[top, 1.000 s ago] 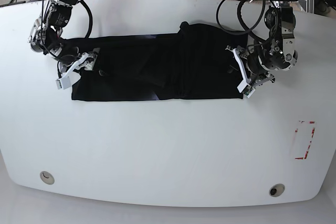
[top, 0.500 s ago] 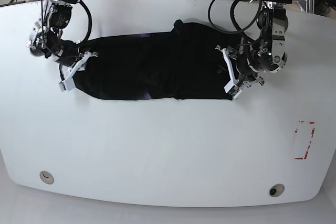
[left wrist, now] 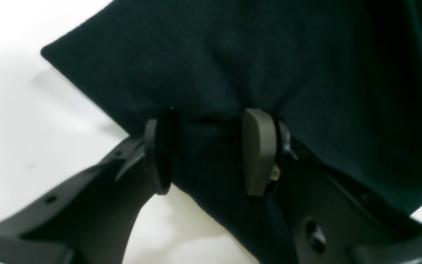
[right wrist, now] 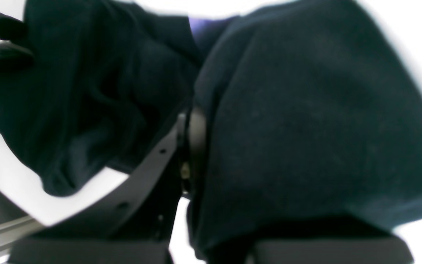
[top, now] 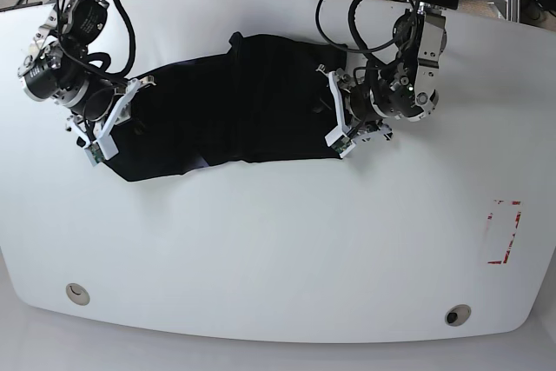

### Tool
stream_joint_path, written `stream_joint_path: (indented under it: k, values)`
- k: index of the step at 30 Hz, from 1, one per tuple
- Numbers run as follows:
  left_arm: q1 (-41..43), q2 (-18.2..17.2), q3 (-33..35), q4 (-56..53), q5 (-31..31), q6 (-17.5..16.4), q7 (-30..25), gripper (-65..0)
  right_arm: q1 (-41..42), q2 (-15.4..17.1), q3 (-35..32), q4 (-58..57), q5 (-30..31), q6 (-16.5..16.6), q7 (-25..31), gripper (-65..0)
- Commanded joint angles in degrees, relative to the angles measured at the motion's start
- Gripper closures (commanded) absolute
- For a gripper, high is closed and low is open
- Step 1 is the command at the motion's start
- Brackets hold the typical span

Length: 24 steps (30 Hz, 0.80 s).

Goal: Layout the t-shirt on the table in an organized manner, then fold the t-shirt properly
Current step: 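Fold both ends inward with both grippers toward each other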

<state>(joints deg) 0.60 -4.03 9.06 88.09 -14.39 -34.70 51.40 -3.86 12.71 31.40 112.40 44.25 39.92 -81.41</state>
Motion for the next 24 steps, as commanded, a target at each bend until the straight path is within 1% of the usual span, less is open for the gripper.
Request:
stream_joint_path:
  k: [1,3,7,9,13,16,21,24]
  values:
    - [-0.2,1.4,0.3,-1.9,0.5,-0.2,2.4,-27.4,-0.5,1.0,0.3,3.7,1.6,0.1,1.4,0.0]
    - [-0.3,1.9,0.3,-3.1,0.5,0.5,2.4,-27.4,-1.0,1.0,0.3,3.8,2.0,0.1,1.4,0.0]
    - [-1.7,2.4,0.4,-5.4,0.5,3.8,2.2,-27.4,-1.5,0.9,0.1,3.8,5.5,0.1,1.4,0.0]
    - [-2.1,2.7,0.5,-6.5,0.3,4.8,2.2,-27.4,-1.7,0.8,-0.4,3.9,7.2,0.1,1.4,0.0]
    - [-2.5,3.9,0.5,-8.0,0.3,5.2,2.1,-27.4,-2.6,1.0,-3.1,3.9,10.1,0.1,1.4,0.0]
    - [-2.7,4.3,0.5,-8.5,0.3,5.3,2.1,-27.4,-2.9,0.6,-5.4,3.9,12.0,0.1,1.4,0.0]
    - [-2.7,5.2,0.5,-8.6,0.4,5.3,2.1,-27.4,-2.8,-1.9,-8.6,3.9,12.8,0.1,1.4,0.0]
    - [-2.8,5.9,0.5,-8.6,0.4,5.3,2.1,-27.4,-2.6,-2.6,-8.9,3.9,12.8,0.1,1.4,0.0]
